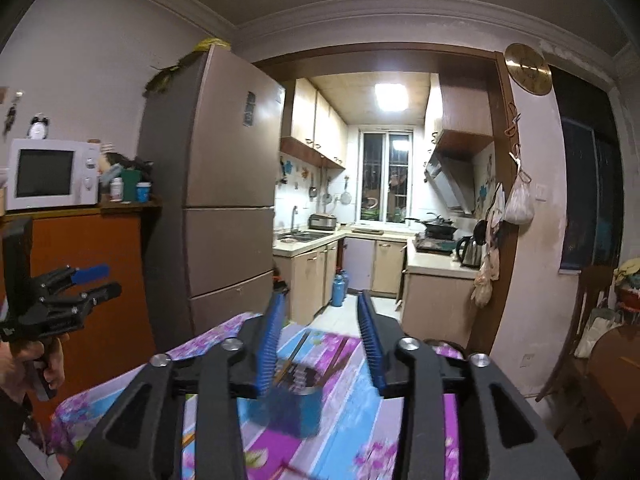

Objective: Organize utensils
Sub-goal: 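Move both tools down toward the remaining chopsticks on the tablecloth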

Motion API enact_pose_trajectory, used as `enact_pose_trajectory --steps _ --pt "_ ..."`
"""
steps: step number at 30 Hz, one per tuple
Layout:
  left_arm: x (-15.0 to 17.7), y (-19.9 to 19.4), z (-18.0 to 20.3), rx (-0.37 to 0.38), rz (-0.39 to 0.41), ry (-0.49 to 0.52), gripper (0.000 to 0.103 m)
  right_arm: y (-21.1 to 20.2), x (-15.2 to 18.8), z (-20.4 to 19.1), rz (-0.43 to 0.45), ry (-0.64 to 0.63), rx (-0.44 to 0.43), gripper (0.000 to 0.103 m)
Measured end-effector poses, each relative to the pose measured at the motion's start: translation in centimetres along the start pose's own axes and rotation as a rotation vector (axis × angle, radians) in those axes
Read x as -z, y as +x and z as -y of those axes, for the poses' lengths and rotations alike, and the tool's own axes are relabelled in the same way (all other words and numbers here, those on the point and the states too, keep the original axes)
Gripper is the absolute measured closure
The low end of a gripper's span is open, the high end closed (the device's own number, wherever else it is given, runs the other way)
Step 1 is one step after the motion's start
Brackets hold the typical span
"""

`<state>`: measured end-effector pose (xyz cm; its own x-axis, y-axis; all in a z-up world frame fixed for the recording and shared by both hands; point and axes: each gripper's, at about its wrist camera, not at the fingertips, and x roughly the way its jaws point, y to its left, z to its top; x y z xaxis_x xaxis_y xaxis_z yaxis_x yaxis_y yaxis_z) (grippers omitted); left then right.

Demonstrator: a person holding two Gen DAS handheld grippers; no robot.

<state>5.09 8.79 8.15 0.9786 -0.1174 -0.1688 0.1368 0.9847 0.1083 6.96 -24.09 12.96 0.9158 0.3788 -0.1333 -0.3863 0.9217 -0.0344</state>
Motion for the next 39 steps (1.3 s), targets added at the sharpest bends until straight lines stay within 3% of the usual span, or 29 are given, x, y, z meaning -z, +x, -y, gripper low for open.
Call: enact_pose_trajectory --steps 8,13,19,24,30,33,39 --pt "14.4 -5.4 1.5 0.038 -0.192 -0.031 0.043 -4.6 12.7 -6.0 -0.125 0.075 -0.069 0.056" --pt "20.6 -6.3 4.0 0.062 -0.299 -0.022 0.043 -4.9 19.2 -10.8 -0.225 0.087 -0.094 0.056" --pt "22.6 -8.0 6.4 0.062 -0.268 0.032 0.049 -5.6 22.8 -14.0 -0.285 0.072 -0.099 0.056" --pt "24.9 -7.2 5.8 0.042 -0.32 0.016 0.074 -6.2 23.7 -14.7 -0.29 0.063 -0.078 0.057" --pt "25.6 -6.7 5.8 0.032 -0.31 0.012 0.077 -6.4 24.8 -14.7 -0.296 0.072 -0.076 0.059" --pt "25.6 -6.6 5.8 0.026 -0.305 0.018 0.083 -6.1 25.8 -15.0 -0.317 0.085 -0.075 0.064" --pt "25.7 -6.5 4.9 0.004 -0.303 0.014 0.083 -5.2 27.3 -15.4 -0.326 0.1 -0.033 0.074"
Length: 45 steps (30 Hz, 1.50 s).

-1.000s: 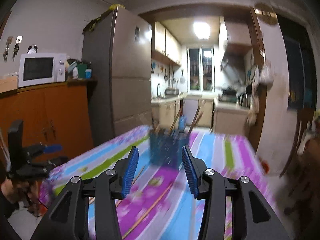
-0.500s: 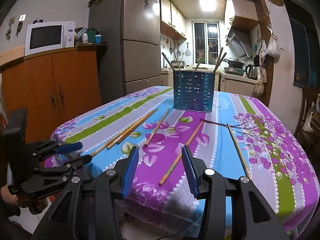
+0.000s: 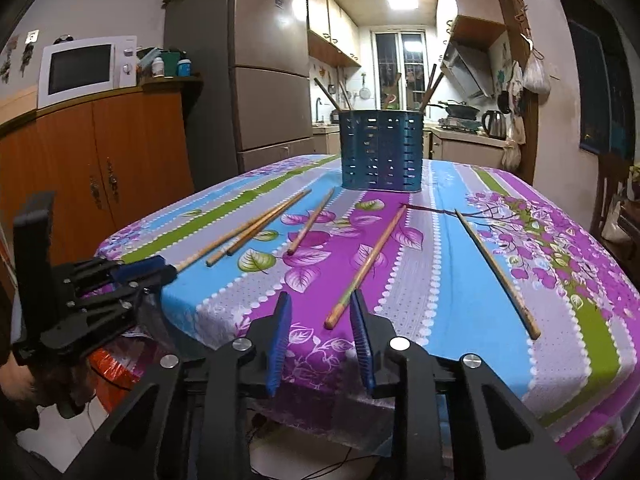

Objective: Organize utensils
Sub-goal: 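Move both tools down toward the remaining chopsticks on the tablecloth, then close the left tool on a chopstick while the right tool grasps another, then lift the left tool's chopstick toward the holder while the right tool carries its own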

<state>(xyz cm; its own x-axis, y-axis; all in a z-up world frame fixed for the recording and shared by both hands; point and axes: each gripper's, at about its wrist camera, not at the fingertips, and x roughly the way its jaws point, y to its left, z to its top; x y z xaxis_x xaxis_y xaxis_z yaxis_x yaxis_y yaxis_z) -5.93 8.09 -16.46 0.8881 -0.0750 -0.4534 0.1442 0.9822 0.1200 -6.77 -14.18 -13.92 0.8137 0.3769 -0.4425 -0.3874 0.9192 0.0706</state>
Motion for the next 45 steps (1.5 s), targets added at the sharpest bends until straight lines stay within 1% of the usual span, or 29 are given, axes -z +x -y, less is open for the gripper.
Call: enact_pose_trajectory --steps 2,4,7,10,17,20,21,23,25,31,35,38,45 --pt "0.1 0.0 0.1 -0.005 0.007 0.007 0.083 0.8 0.3 0.0 -0.002 0.009 0.023 0.077" --pt "0.1 0.0 0.3 -0.008 0.014 0.012 0.086 1.4 0.5 0.1 -0.005 0.018 0.037 0.078" --pt "0.3 -0.1 0.5 -0.014 0.025 0.015 0.086 2.2 0.9 0.0 -0.013 0.02 0.056 0.078" --pt "0.4 0.0 0.7 -0.02 0.04 0.021 0.086 2.5 1.2 -0.5 0.007 0.005 0.096 0.078" --pt "1.1 0.0 1.0 -0.031 0.086 0.025 0.086 2.7 1.6 -1.1 0.037 0.0 0.153 0.078" --pt "1.2 -0.1 0.7 -0.024 0.092 0.011 0.086 2.7 1.6 -1.1 0.045 0.001 0.16 0.079" --pt "1.2 -0.1 0.8 -0.024 0.093 0.008 0.088 2.7 1.7 -1.3 0.048 -0.001 0.159 0.081" --pt "1.3 -0.2 0.9 -0.018 0.098 0.009 0.092 2.8 1.8 -1.6 0.051 -0.003 0.157 0.087" --pt "1.3 -0.2 1.0 -0.017 0.1 0.008 0.094 2.8 1.7 -1.5 0.05 0.002 0.151 0.09" --pt "1.3 -0.4 1.0 -0.011 0.102 -0.002 0.096 2.6 1.5 -1.2 0.05 0.019 0.136 0.094" --pt "0.8 -0.6 0.7 -0.015 0.105 -0.011 0.096 1.9 1.1 -0.7 0.054 0.029 0.134 0.096" --pt "0.0 -1.2 0.1 -0.023 0.125 -0.02 0.097 0.5 0.1 -0.3 0.08 0.022 0.138 0.096" --pt "-3.9 -3.7 -1.2 -0.032 0.227 -0.023 0.097 -2.7 -3.5 0.3 0.166 0.0 0.149 0.096"
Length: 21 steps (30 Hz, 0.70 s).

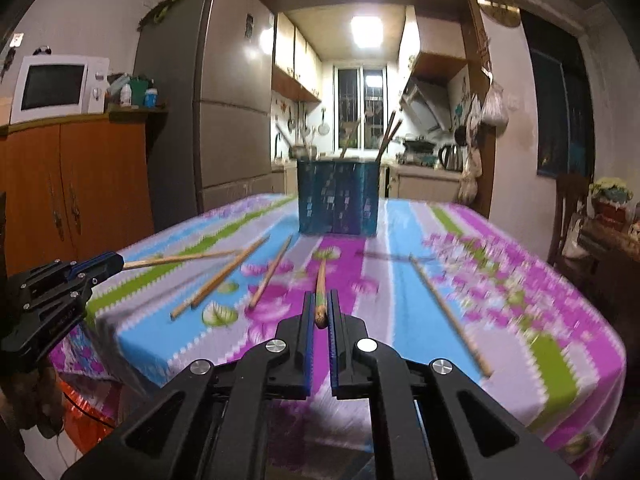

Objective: Organize utensils
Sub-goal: 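Lift the left tool's chopstick toward the holder while the right tool carries its own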

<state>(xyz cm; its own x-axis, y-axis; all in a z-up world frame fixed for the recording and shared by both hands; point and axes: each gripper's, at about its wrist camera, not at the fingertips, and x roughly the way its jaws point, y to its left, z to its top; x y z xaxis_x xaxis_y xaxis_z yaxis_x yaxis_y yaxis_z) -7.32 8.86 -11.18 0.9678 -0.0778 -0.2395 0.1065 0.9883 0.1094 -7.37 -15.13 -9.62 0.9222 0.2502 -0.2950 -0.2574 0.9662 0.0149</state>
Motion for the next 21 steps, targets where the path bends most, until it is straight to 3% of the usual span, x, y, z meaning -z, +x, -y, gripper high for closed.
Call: enact_pose_trajectory --steps 9,14,17,21 --pt "-6.2 0.7 -0.2 0.012 0.13 0.023 0.097 -0.7 -5.5 0.8 0.094 -0.077 -0.04 0.096" --pt "-7.9 1.9 -1.1 0.039 0.115 0.005 0.097 0.0 -8.2 1.2 0.115 -0.121 -0.055 0.096" --pt "-6.6 1.6 -2.3 0.022 0.082 -0.025 0.097 -0.2 -8.8 1.1 0.126 -0.138 -0.067 0.096" --pt "-1.7 1.1 -3.6 0.0 -0.042 -0.046 0.096 0.0 -7.8 1.5 0.097 -0.136 -0.079 0.096"
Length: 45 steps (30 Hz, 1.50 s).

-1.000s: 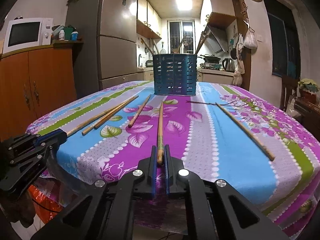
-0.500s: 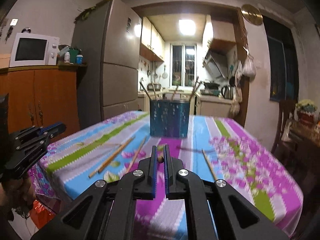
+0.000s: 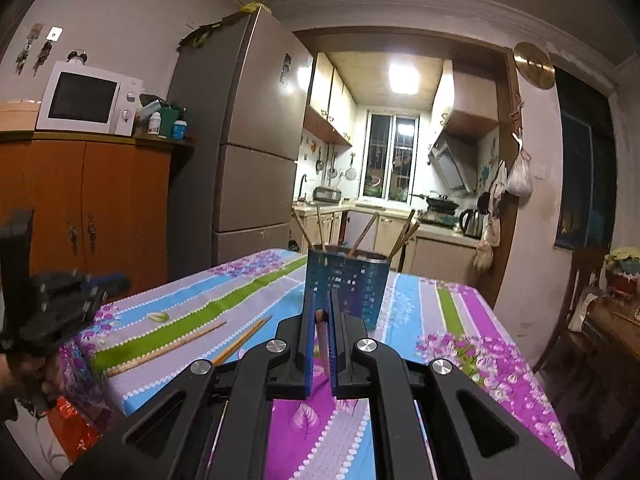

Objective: Organize utensils
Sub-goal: 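Lift the left tool's chopstick toward the holder while the right tool carries its own, then lower the left tool's chopstick into the holder while the right tool inserts its own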

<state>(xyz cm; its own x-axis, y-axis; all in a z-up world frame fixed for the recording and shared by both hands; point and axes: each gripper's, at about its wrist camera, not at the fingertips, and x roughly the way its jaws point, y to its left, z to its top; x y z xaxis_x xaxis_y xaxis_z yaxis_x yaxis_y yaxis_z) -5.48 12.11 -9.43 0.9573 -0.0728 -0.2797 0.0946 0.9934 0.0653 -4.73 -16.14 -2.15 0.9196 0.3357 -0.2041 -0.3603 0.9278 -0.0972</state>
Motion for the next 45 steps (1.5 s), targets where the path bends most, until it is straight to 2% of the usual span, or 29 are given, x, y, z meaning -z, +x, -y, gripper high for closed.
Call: enact_pose_trajectory --steps 2,5,16,22,27,28,33,41,45 --pt "2.8 -0.3 -0.3 -0.008 -0.061 -0.007 0.095 -0.1 0.5 0.2 -0.014 0.004 -0.004 0.096" --pt "5.4 -0.4 -0.6 -0.015 -0.119 -0.033 0.084 -0.2 1.0 0.2 -0.023 0.017 -0.007 0.096" --pt "7.6 0.5 1.1 -0.038 -0.125 -0.001 0.082 0.9 1.3 -0.8 -0.056 0.017 -0.028 0.096" --pt "8.2 -0.2 0.6 -0.039 -0.098 -0.01 0.083 1.0 1.6 -0.7 -0.062 0.024 -0.024 0.096" --pt "8.4 -0.4 1.1 -0.035 -0.083 0.002 0.098 1.2 1.9 -0.7 -0.071 0.028 -0.021 0.096" --pt "8.4 -0.4 1.1 -0.036 -0.083 0.001 0.098 1.2 1.9 -0.7 -0.071 0.028 -0.02 0.096" --pt "7.8 -0.5 1.0 -0.039 -0.074 -0.003 0.098 0.9 1.7 -0.7 -0.053 0.024 -0.013 0.096" --pt "2.8 -1.4 1.2 -0.035 0.065 0.028 0.098 0.6 0.3 -0.5 -0.011 0.003 -0.029 0.096" --pt "-0.4 -0.7 1.1 -0.034 0.137 0.037 0.098 1.4 -0.8 0.9 -0.007 0.04 -0.055 0.096"
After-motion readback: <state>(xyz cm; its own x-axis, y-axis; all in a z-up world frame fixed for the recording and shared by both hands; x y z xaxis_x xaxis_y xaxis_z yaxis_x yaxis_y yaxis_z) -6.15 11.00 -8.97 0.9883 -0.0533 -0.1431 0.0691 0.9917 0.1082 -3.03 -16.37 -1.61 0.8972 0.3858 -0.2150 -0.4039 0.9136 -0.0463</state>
